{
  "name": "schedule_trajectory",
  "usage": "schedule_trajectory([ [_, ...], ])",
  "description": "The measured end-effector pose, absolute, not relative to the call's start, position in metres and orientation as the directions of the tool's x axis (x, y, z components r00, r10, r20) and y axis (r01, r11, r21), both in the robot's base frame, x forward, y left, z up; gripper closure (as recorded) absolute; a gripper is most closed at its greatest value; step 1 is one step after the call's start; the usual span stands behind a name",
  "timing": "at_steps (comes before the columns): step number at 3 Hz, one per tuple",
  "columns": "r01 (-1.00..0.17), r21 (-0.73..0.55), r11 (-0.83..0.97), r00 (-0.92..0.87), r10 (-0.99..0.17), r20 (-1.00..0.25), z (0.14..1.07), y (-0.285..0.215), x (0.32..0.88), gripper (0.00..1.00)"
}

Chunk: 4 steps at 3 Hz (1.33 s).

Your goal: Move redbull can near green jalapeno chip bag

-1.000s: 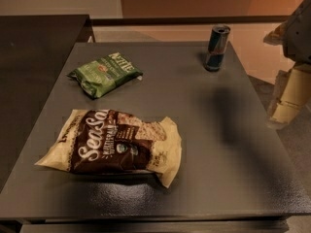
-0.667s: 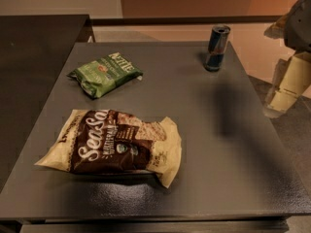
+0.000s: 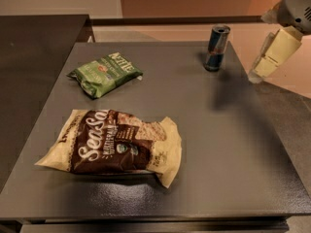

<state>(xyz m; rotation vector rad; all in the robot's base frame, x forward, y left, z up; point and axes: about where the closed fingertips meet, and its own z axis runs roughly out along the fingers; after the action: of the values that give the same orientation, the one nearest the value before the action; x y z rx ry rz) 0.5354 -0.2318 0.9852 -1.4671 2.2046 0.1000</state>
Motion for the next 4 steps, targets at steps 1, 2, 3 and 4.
schedule_trajectory([
  [1, -0.873, -0.202, 0.444, -0.309, -0.824, -0.475, 0.955, -0.242, 0.573, 0.0],
  [2, -0.856, -0.217, 0.469, -0.312, -0.803, -0.507, 0.921, -0.249, 0.609, 0.0],
  [3, -0.83, -0.228, 0.509, -0.326, -0.774, -0.543, 0.895, -0.257, 0.644, 0.0],
  [4, -0.817, -0.212, 0.537, -0.336, -0.74, -0.582, 0.876, -0.258, 0.677, 0.0],
])
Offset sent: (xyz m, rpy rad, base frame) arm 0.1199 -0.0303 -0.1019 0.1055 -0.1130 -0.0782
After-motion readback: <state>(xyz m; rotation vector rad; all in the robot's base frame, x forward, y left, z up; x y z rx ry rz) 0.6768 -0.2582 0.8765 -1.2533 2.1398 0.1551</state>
